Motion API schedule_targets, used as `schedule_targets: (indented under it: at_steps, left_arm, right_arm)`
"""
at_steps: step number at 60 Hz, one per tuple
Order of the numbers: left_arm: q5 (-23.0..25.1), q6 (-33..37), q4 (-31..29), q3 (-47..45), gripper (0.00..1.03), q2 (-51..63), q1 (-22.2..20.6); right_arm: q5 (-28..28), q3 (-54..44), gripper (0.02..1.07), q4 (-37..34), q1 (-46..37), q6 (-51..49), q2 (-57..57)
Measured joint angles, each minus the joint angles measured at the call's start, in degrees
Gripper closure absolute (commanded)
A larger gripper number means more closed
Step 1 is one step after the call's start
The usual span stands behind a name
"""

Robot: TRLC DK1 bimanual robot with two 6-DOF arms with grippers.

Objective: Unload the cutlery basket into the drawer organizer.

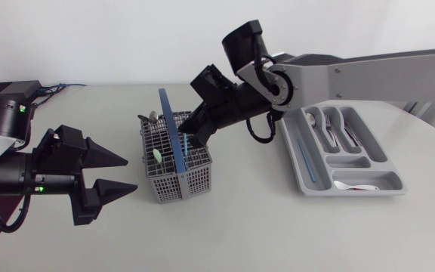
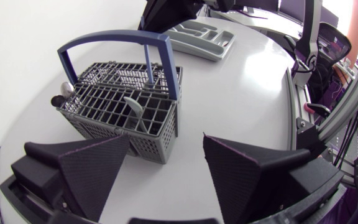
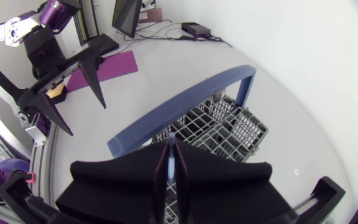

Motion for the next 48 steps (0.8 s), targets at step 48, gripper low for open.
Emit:
schedule_targets:
  at_steps: [48]
  left_arm:
    - [0.00, -0.24, -1.09, -0.81, 0.05, -3.56, -0.37]
  right_arm:
    - [0.46, -1.86, 1.01, -7.89, -1.44, 1.75, -17.29]
